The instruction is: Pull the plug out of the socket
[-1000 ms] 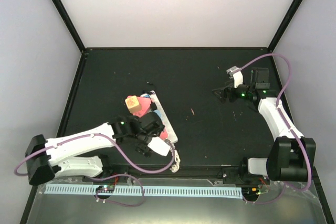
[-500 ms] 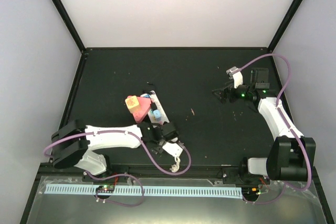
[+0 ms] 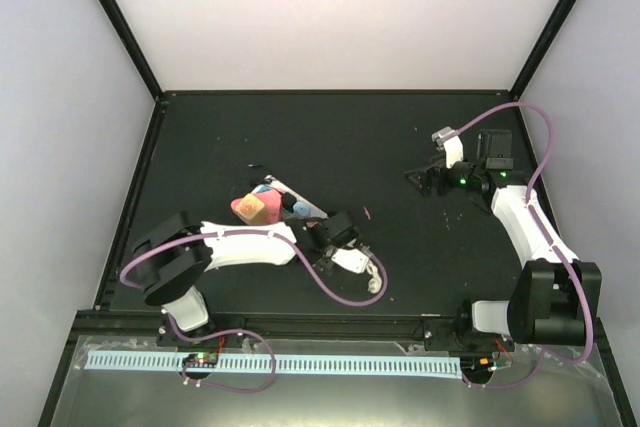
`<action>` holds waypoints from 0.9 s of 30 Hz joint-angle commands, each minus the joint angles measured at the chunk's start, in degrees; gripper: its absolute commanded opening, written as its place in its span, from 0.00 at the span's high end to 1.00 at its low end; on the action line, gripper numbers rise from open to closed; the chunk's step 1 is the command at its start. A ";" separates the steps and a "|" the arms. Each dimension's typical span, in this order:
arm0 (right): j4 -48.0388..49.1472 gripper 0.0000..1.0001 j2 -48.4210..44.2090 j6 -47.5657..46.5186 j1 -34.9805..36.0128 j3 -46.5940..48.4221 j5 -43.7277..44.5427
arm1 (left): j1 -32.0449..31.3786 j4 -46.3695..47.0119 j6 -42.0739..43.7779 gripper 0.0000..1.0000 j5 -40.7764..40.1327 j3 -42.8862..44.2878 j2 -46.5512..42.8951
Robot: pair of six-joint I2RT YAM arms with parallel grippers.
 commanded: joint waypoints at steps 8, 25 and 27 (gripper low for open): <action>0.05 0.00 -0.59 -0.27 -0.27 0.52 1.18 | 4.68 0.26 -7.11 0.01 3.27 18.72 12.24; -2.29 0.08 4.78 2.14 2.46 3.22 -8.05 | 8.34 -13.88 -10.06 0.01 18.40 10.02 -9.34; -2.53 0.13 6.04 3.28 4.05 4.05 -8.64 | 9.32 -12.22 -9.09 0.01 17.41 6.18 -12.28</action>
